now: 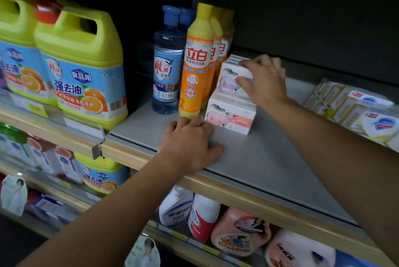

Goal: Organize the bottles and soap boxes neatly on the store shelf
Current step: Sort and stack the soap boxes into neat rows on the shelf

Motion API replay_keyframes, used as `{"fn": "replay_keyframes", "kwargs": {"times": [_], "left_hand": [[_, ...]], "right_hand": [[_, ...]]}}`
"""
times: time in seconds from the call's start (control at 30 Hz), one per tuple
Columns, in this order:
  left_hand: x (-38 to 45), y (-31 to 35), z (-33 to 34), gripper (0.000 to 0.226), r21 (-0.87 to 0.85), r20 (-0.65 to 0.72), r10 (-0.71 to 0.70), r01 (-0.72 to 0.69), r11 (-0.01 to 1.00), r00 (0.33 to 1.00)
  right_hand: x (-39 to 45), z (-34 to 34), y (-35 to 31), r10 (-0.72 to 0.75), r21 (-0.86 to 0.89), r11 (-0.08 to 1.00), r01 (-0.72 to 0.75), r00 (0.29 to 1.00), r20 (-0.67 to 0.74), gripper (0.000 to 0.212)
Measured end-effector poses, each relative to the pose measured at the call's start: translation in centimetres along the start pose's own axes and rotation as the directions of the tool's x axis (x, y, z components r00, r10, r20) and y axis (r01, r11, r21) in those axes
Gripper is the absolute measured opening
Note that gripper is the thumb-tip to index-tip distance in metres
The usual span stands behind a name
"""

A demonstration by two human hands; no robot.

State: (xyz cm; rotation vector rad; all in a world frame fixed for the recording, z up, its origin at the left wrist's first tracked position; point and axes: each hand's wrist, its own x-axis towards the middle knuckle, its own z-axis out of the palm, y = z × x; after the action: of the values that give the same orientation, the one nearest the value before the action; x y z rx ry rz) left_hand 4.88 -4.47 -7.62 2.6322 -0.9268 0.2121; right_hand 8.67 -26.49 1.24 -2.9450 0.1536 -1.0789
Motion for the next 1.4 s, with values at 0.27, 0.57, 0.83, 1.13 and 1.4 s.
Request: {"fn": "replay_keyframes", "kwargs": {"times": [0.27, 0.57, 0.83, 1.13, 1.4], "left_hand": [[-0.1, 0.2, -0.2, 0.055, 0.026, -0.015, -0.01, 0.011, 1.0, 1.0], [-0.3, 0.2, -0.3, 0.056, 0.02, -0.008, -0.013, 0.013, 1.0, 1.0], [-0.3, 0.1, -0.3, 0.056, 0.016, 0.0, -0.016, 0.016, 1.0, 1.0], [-0.1, 0.1, -0.3, 0.057, 0.024, 0.006, -0.016, 0.016, 1.0, 1.0], [-0.2, 0.0, -0.2, 0.059, 0.008, -0.004, -0.013, 0.013, 1.0, 1.0]], "right_hand": [[-8.4, -0.8, -1.8, -0.187, -0.036, 0.981, 0.19, 0.979, 0.081, 0.057], [-10.0, -1.4, -2.5, -0.176, 0.183, 0.967, 0.177, 0.984, -0.024, 0.046], [-4.1, -3.1, -2.0, -0.086, 0.202, 0.973, 0.108, 0.989, -0.118, 0.042], [-3.8, -1.1, -1.2, -0.072, 0.028, 0.997, 0.074, 0.996, -0.059, 0.047], [-4.3, -1.1, -0.8, -0.055, -0.032, 0.998, 0.055, 0.998, 0.006, 0.061]]}}
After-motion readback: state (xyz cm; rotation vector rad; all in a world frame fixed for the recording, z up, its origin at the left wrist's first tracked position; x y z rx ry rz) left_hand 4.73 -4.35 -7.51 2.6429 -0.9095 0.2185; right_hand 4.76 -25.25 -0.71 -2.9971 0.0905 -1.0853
